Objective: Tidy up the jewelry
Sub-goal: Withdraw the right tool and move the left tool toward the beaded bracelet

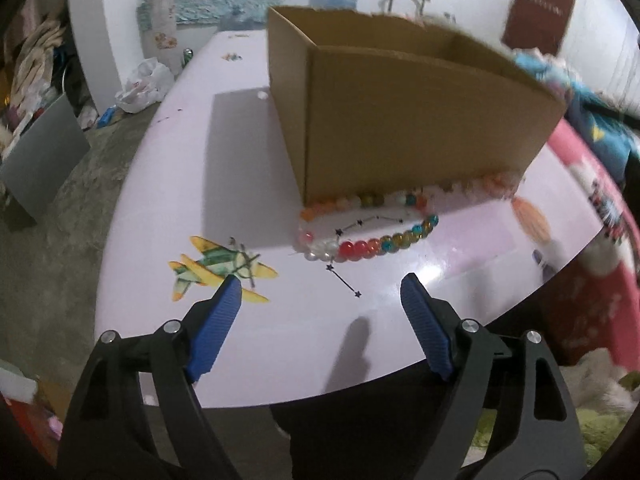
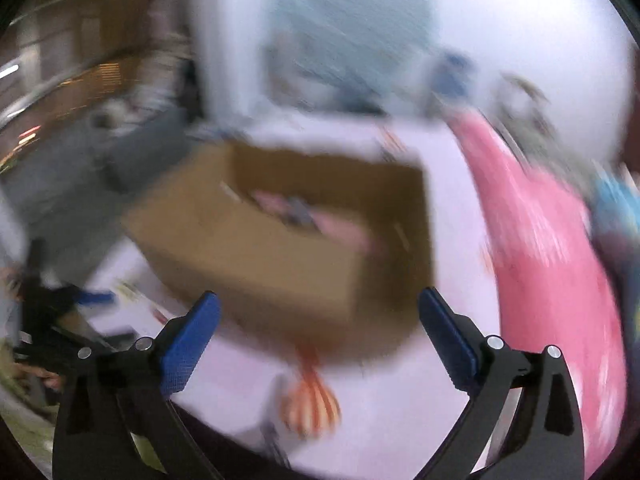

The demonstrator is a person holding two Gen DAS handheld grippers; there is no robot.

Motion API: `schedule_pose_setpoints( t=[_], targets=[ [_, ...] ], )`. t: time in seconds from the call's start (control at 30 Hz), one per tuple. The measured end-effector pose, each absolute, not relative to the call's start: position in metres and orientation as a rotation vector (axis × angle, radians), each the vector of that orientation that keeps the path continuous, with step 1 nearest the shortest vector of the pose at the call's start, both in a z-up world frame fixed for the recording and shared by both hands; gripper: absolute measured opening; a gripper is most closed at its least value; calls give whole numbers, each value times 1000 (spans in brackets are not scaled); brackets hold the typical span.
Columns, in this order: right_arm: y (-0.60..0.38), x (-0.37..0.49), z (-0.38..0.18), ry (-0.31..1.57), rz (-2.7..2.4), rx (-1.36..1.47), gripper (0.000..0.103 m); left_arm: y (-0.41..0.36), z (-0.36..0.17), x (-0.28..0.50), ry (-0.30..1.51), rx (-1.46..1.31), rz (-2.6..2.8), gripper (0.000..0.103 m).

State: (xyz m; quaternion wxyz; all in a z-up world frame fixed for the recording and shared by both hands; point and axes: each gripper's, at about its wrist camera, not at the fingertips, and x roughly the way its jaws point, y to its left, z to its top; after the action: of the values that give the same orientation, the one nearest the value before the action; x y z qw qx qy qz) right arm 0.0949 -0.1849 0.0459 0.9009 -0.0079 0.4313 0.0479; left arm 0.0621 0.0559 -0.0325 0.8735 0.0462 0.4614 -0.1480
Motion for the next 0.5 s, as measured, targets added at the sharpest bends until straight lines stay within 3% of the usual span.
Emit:
schedule_pose_setpoints(
  t=[0.2, 0.33, 0.5],
  targets=[
    [-191, 87, -27, 1053, -97, -45, 96, 45, -50, 75, 1033, 155, -266, 88],
    [-188, 94, -37, 1065, -126, -109, 96, 47, -54, 77, 1030, 145, -244, 95],
    [-200, 93, -42, 1071, -119, -15, 96, 46, -54, 81, 1047, 143, -223, 96]
  ],
)
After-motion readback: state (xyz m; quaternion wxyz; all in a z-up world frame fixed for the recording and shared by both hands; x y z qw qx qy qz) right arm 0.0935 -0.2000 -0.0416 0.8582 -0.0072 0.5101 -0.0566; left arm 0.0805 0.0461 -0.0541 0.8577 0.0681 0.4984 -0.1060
